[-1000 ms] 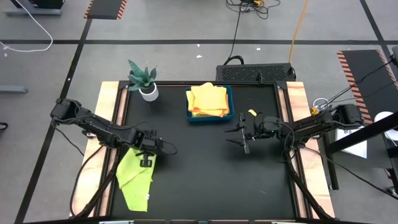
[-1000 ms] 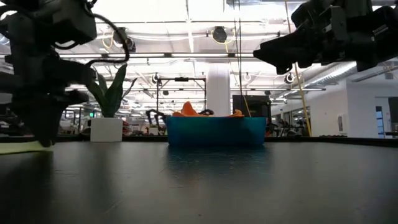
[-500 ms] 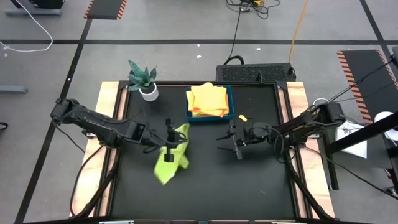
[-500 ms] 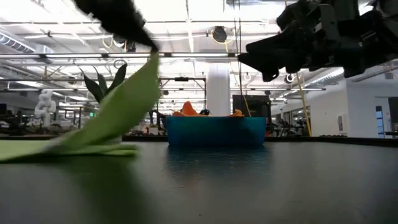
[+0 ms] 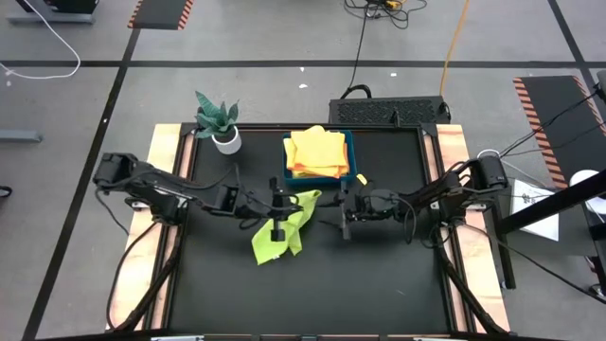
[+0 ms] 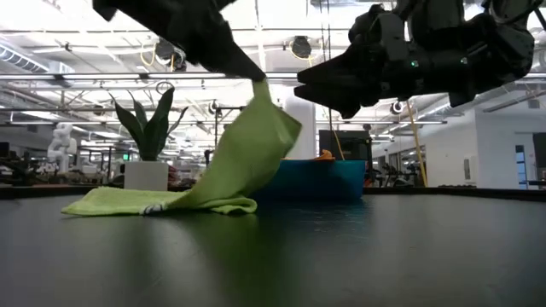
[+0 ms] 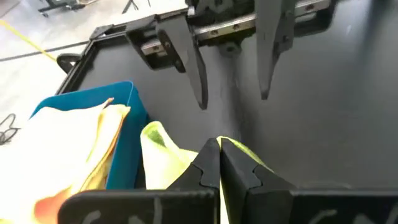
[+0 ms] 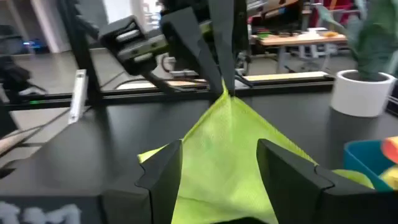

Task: Fold microfiber towels
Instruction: Fold the green microfiber cloth

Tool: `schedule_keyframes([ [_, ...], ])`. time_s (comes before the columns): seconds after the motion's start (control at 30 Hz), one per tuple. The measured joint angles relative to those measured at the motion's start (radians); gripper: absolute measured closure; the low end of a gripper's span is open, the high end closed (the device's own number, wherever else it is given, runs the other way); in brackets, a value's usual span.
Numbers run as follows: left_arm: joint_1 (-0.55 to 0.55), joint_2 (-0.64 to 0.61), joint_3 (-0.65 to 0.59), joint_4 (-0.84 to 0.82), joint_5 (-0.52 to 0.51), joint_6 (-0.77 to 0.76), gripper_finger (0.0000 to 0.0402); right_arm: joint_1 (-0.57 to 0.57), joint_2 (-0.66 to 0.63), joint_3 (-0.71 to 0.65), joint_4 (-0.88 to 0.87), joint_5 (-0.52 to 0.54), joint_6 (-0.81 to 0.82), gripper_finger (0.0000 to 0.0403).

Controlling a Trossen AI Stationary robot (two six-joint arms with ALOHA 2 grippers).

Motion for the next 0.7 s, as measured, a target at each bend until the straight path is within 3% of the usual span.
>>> schedule_keyframes([
  [0.2, 0.022, 0.057, 0.000, 0.059, 0.041, 0.064, 0.0400, -0.001, 0.003, 0.009, -0.020, 0.057, -0.022, 0.0202],
  [0.4, -0.016, 0.034, -0.001, 0.014, 0.250, 0.214, 0.0400, -0.009, 0.000, 0.006, -0.101, 0.051, -0.145, 0.0202],
  [0.5, -0.058, 0.016, 0.000, 0.014, 0.317, 0.269, 0.0400, -0.010, 0.000, 0.006, -0.113, -0.022, -0.178, 0.0202],
  [0.57, -0.084, 0.012, 0.000, 0.039, 0.319, 0.284, 0.0400, -0.010, 0.000, 0.006, -0.109, -0.075, -0.184, 0.0202],
  [0.7, -0.115, 0.010, 0.027, 0.113, 0.258, 0.283, 0.0400, 0.008, 0.000, 0.006, -0.050, -0.079, -0.149, 0.0202],
])
